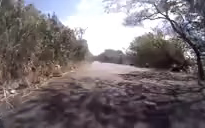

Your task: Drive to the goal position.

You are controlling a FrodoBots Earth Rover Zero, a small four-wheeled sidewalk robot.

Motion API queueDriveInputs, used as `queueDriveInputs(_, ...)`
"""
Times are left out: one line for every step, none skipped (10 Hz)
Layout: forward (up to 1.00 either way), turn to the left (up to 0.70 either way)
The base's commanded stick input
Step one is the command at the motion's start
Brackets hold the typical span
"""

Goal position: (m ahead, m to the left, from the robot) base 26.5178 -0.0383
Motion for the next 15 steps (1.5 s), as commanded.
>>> queueDriveInputs(0.5, 0.0)
queueDriveInputs(0.5, 0.0)
queueDriveInputs(0.5, 0.0)
queueDriveInputs(0.5, 0.0)
queueDriveInputs(0.5, 0.0)
queueDriveInputs(0.5, 0.0)
queueDriveInputs(0.5, 0.0)
queueDriveInputs(0.5, 0.0)
queueDriveInputs(0.5, 0.0)
queueDriveInputs(0.5, 0.0)
queueDriveInputs(0.5, 0.0)
queueDriveInputs(0.5, 0.0)
queueDriveInputs(0.5, 0.0)
queueDriveInputs(0.5, 0.0)
queueDriveInputs(0.5, 0.0)
